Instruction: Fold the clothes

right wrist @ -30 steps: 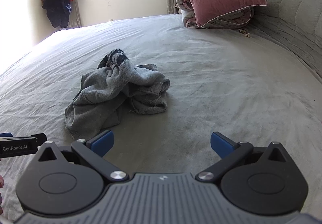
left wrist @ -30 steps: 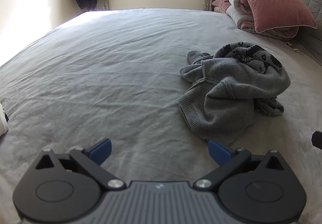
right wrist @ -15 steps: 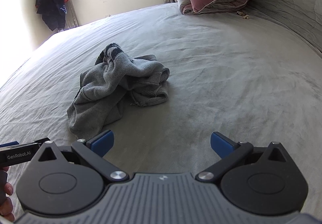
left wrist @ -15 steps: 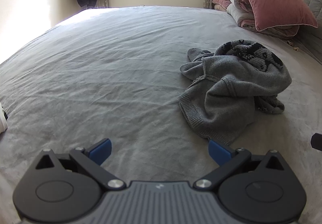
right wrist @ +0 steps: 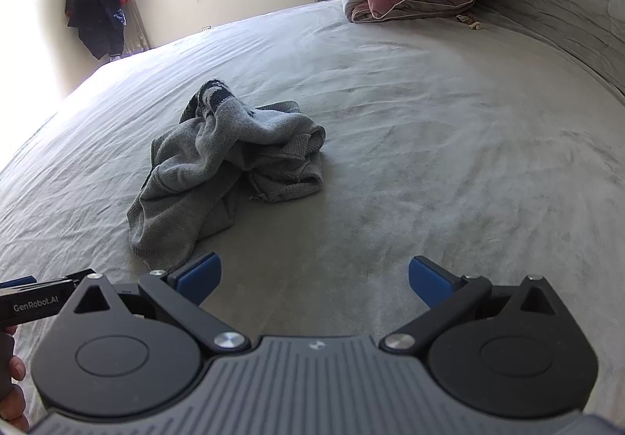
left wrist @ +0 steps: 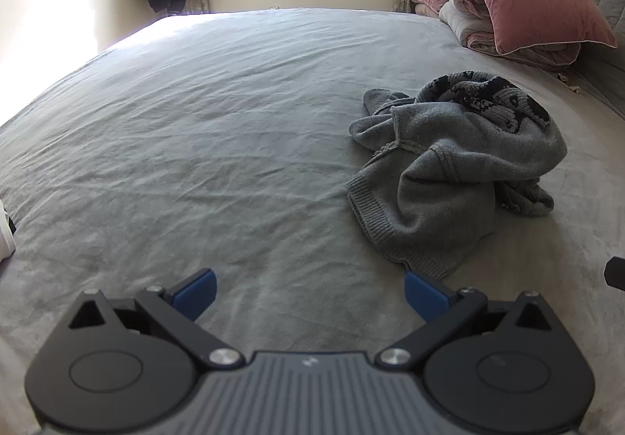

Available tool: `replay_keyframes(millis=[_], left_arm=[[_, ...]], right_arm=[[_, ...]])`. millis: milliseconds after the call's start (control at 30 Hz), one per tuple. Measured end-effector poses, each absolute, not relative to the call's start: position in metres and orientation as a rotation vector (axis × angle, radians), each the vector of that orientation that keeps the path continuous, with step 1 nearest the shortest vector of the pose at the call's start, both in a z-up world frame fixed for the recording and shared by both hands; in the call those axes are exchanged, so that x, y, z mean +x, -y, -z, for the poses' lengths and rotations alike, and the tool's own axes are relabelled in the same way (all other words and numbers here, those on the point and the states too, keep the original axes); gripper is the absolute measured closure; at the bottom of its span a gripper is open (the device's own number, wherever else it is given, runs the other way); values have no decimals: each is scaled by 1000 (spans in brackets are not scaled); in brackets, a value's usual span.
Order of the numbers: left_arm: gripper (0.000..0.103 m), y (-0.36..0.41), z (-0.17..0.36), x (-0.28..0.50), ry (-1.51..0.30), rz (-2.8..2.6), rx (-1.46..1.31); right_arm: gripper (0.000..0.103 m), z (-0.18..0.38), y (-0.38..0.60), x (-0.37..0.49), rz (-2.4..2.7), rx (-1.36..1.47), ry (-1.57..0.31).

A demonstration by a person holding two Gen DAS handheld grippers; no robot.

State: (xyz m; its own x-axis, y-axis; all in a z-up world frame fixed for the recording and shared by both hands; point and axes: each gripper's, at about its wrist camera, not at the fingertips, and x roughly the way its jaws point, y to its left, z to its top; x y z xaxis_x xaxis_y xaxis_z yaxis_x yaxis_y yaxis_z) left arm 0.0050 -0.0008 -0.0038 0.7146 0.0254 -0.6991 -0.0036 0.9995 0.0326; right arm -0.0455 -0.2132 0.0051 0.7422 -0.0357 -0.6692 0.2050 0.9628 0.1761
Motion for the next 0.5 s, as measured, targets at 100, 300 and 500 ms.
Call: replay_keyframes(millis=[100, 300, 500], left_arm=[[0, 0, 4, 5, -777, -17, 28], [0, -1, 4, 6, -782, -19, 25], [0, 0, 4, 7, -786, -18, 28]], right_arm=[[0, -4, 213, -45, 133, 245, -726], [0, -5, 214, -45, 133, 245, -731], [0, -5, 214, -45, 133, 249, -735]])
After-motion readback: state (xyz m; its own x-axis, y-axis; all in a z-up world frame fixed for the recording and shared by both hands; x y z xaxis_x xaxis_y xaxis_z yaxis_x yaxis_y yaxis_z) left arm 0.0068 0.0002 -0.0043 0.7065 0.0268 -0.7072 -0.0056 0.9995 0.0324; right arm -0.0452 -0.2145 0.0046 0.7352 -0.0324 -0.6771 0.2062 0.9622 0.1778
